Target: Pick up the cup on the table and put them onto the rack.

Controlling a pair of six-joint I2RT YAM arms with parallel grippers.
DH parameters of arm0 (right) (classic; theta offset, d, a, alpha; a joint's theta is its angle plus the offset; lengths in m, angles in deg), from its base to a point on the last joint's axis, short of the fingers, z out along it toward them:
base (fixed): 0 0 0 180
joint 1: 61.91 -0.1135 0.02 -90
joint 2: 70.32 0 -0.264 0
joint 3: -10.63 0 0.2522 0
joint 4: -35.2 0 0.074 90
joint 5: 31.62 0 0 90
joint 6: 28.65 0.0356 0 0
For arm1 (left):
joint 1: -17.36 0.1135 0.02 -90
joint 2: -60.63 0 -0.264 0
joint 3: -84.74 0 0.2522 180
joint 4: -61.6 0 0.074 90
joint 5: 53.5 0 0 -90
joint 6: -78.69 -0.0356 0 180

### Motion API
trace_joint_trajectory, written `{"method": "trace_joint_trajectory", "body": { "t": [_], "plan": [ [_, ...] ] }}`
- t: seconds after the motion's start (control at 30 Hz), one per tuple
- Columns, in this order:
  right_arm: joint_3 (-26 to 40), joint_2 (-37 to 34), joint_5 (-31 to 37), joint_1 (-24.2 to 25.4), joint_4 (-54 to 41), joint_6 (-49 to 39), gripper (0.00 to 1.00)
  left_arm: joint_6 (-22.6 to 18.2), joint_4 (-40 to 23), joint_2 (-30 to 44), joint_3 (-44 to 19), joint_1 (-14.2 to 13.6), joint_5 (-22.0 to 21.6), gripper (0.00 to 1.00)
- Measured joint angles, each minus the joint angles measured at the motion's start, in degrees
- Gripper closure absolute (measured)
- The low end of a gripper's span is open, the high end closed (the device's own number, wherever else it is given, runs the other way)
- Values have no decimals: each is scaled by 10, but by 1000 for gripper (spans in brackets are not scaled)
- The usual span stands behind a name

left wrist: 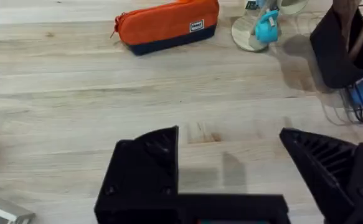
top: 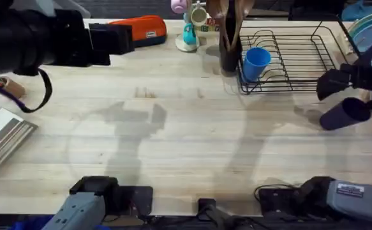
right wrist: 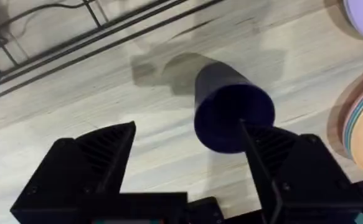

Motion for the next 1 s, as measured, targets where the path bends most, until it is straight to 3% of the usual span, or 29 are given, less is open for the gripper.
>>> {"method": "trace_joint_trajectory", "body": {
  "t": [1.0],
  "plan": [
    [-59,-12,-17,0,67,0,12,0,0,0,0,0,0,7]
  ]
}}
